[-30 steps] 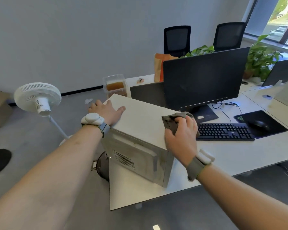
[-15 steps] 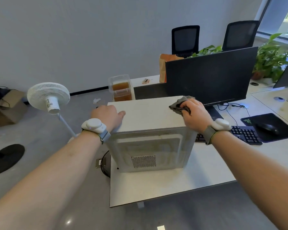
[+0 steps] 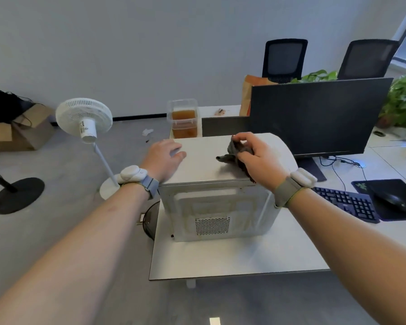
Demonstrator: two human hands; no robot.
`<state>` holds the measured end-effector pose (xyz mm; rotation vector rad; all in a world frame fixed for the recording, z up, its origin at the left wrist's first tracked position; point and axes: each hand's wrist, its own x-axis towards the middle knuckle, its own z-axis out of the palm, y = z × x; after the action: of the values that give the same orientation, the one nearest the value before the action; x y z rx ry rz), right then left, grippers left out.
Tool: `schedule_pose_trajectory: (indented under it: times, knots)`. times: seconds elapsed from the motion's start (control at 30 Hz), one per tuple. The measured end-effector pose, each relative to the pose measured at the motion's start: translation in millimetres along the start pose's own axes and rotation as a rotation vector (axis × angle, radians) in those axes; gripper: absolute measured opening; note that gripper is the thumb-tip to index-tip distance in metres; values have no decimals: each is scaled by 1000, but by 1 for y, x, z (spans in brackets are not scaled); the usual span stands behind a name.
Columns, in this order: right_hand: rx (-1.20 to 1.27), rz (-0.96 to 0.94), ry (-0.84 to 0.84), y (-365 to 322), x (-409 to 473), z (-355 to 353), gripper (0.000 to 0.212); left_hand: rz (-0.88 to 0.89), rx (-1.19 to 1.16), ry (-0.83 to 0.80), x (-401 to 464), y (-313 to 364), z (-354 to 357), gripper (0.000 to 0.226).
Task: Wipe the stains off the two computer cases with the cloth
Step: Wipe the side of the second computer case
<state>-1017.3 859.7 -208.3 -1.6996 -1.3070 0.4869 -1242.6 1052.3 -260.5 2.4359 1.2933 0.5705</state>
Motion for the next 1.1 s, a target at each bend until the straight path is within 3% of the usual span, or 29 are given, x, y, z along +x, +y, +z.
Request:
schedule_pose_trajectory:
  times: [0.03,0.1,0.23,0.4,0.63,0.87,1.1]
  knots:
    - [116,50,-46,-6,0,12,28,-12,-13,3,1,-1,2,61]
    - [110,34,-91,-12,0,38,30,-19,-7,-12,2,-1,2,55]
    - [-120,-95,-215,-12,10,70,24,22,16,-6,3,-4,3,50]
    - [-556,-241,-357,-17,8,82,55,54,42,-55,2,-4,2,47]
    - [-749,-337,-363,-17,-3,71,60,123,237,-85,-1,5,-8,40]
    - [-775,-155,-342,-12,-2,38,63,125,302,-102,-6,12,-13,38]
    - [-860,-253,-211,-25,-1,103,65,69,265,-130,-3,15,-6,35]
